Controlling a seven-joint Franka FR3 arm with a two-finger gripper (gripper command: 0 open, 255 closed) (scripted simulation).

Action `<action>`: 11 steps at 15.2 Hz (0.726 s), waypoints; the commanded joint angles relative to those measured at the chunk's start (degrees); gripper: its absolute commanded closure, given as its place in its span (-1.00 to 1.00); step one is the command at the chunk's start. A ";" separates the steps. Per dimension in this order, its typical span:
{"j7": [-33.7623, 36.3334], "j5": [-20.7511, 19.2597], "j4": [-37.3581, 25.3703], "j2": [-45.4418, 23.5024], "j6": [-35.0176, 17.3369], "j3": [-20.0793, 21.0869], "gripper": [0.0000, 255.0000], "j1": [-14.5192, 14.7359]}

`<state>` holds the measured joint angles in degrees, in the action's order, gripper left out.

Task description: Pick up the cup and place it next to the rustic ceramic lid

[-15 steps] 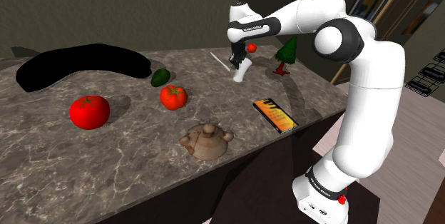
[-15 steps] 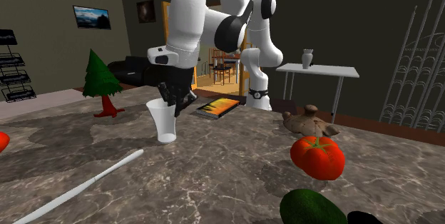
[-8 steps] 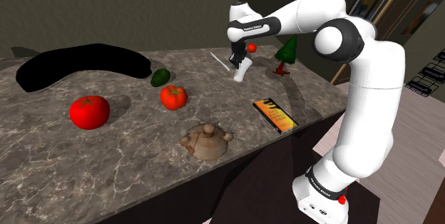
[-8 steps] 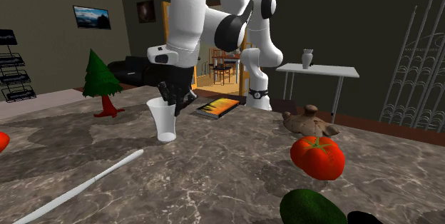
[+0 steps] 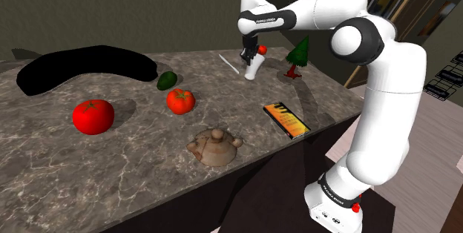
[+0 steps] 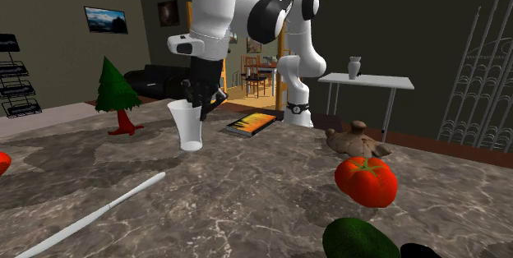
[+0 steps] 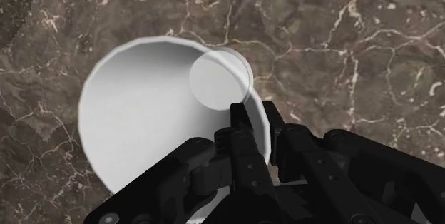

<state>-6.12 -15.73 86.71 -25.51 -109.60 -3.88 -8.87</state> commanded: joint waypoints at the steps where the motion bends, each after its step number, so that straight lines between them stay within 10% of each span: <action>1: -0.45 0.11 -1.05 0.36 1.35 -0.01 1.00 -0.04; 11: -2.24 0.53 -7.12 1.38 8.23 0.02 1.00 0.11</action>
<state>-8.23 -15.22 80.17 -24.18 -102.00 -3.87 -8.80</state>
